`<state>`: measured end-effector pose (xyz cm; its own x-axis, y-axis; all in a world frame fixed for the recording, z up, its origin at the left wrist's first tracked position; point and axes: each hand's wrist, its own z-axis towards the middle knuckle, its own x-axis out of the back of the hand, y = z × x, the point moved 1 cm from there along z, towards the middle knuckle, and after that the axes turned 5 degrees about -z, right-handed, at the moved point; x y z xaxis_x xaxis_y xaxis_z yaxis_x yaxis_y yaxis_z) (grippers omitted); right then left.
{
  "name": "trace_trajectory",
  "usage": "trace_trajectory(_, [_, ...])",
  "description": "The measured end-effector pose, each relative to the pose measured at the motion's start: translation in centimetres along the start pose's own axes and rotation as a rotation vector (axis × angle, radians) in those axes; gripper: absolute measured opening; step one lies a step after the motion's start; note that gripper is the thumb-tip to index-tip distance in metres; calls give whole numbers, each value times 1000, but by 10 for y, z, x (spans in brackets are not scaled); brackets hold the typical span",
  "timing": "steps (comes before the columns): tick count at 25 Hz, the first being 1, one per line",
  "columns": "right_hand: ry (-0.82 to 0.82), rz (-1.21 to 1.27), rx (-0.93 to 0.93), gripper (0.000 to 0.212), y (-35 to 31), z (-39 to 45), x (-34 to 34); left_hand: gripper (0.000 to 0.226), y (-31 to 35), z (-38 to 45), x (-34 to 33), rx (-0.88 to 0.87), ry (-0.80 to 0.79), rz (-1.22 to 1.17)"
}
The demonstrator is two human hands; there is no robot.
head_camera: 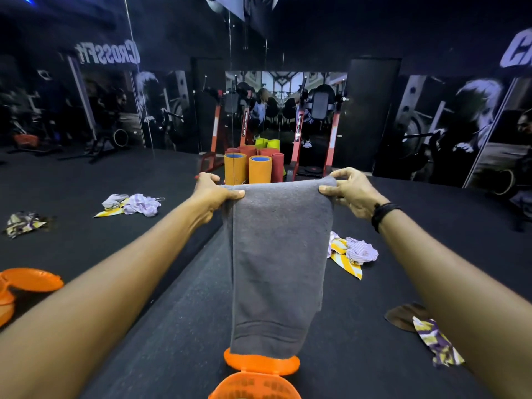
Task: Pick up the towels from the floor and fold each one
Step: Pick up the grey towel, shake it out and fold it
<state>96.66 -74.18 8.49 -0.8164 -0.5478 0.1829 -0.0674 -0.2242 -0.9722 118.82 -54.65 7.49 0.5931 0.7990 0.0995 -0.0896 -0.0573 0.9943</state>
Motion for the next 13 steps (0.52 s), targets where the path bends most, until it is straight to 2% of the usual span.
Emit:
trace_trajectory(2, [53, 82, 21, 44, 1, 1, 0, 71, 0, 3, -2, -31, -94, -46])
trace_trajectory(4, [-34, 126, 51, 54, 1, 0, 2, 65, 3, -2, -4, -98, -238, -12])
trace_trajectory(5, [-86, 70, 82, 58, 1, -2, 4, 61, 4, -3, -4, -152, -268, 71])
trace_trajectory(7, [-120, -261, 175, 56, 0, -3, 7, 46, 3, -3, -4, -280, -219, 315])
trace_trajectory(9, [-58, -680, 290, 33, 2, -3, 8, 29, 2, -4, -5, -363, -155, 479])
trace_trajectory(10, [-13, -812, 327, 21, 3, -4, 8, 23, 1, -4, -5, -378, -133, 516])
trace_trajectory(11, [24, -871, 341, 12, 4, -5, 7, 19, 0, -3, -6, -379, -124, 536])
trace_trajectory(13, [74, -880, 346, 11, 9, -6, 3, 19, 0, -3, -6, -393, -106, 567])
